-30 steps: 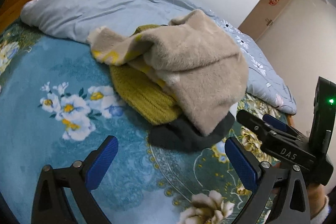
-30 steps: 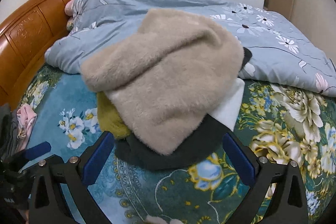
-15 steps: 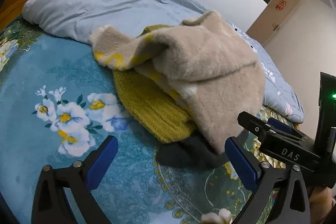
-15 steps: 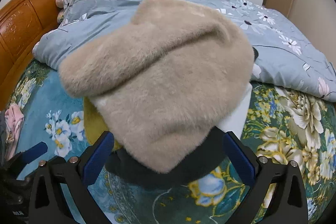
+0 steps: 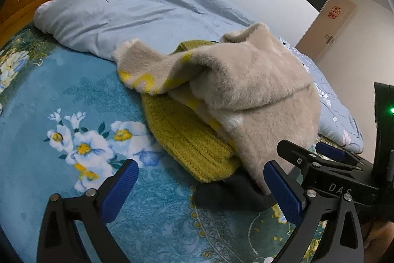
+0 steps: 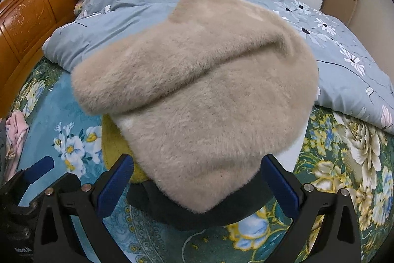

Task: Fold clothes
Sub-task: 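Approach the beige fuzzy sweater on the clothes pile with both grippers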

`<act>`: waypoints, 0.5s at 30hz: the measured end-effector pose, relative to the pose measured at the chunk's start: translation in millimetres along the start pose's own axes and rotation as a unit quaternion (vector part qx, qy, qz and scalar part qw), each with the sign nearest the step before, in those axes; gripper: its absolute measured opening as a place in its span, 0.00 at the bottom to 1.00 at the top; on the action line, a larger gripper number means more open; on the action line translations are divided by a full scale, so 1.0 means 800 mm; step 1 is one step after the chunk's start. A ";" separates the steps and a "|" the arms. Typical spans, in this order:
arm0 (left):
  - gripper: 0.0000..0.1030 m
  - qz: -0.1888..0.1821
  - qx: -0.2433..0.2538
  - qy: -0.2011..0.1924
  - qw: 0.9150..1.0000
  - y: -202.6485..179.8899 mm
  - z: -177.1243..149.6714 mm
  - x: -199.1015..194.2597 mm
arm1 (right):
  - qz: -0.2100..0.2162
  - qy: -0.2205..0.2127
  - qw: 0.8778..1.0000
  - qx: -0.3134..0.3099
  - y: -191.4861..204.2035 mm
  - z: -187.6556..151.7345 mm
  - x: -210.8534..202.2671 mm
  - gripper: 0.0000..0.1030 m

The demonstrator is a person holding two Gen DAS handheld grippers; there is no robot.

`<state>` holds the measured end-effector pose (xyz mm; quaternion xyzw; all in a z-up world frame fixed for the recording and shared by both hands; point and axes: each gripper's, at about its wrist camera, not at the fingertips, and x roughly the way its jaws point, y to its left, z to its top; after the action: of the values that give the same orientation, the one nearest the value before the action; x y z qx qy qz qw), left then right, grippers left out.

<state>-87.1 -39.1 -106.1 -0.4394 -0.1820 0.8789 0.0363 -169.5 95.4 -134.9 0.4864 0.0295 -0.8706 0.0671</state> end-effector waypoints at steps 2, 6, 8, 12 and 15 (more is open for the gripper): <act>1.00 0.003 0.002 0.003 1.000 -0.002 0.000 0.002 | 0.003 -0.003 1.000 -0.005 0.003 0.001 -0.001 1.00; 1.00 0.004 0.001 0.003 1.000 -0.003 -0.002 0.001 | 0.007 -0.009 1.000 -0.023 0.009 0.003 -0.007 1.00; 1.00 0.005 0.001 -0.001 1.000 -0.008 -0.010 -0.001 | 0.007 -0.013 0.999 -0.034 0.002 0.005 -0.017 1.00; 1.00 0.005 0.001 -0.009 1.000 -0.006 -0.008 -0.006 | 0.007 -0.009 0.999 -0.032 0.015 0.007 -0.022 1.00; 1.00 0.003 -0.002 -0.006 1.000 -0.002 -0.004 -0.006 | 0.001 -0.012 0.999 -0.034 0.013 0.017 -0.022 1.00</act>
<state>-81.6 -37.5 -103.5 -0.4350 -0.1826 0.8811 0.0321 -170.7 85.2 -112.4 0.4738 0.0574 -0.8746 0.0850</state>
